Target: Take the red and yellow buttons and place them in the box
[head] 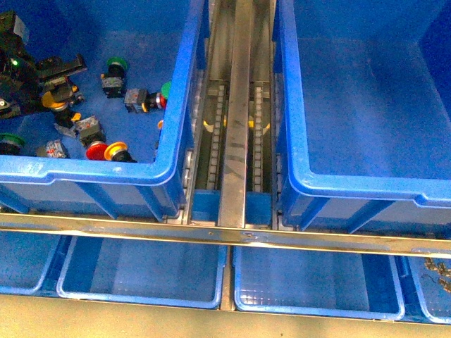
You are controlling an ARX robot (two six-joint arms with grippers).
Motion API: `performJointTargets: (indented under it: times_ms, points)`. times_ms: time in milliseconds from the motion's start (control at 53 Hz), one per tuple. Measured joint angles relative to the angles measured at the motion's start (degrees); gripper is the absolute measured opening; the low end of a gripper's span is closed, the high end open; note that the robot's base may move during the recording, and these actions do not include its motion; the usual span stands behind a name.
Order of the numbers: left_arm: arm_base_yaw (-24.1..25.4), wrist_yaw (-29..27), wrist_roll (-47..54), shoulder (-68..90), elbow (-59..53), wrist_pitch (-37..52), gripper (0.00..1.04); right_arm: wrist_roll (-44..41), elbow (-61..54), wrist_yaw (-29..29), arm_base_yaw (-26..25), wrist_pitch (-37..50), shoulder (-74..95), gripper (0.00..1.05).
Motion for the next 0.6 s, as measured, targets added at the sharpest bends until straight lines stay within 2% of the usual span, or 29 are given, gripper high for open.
performJointTargets:
  times_ms: [283,604]
  points:
    - [3.41,7.15,-7.04,-11.04,-8.87,1.6,0.34,0.0,0.0,0.0,0.0,0.0,0.0,0.99]
    - [11.39,18.08,-15.52,-31.76,-23.34,-1.33,0.34,0.0,0.0,0.0,0.0,0.0,0.0,0.99]
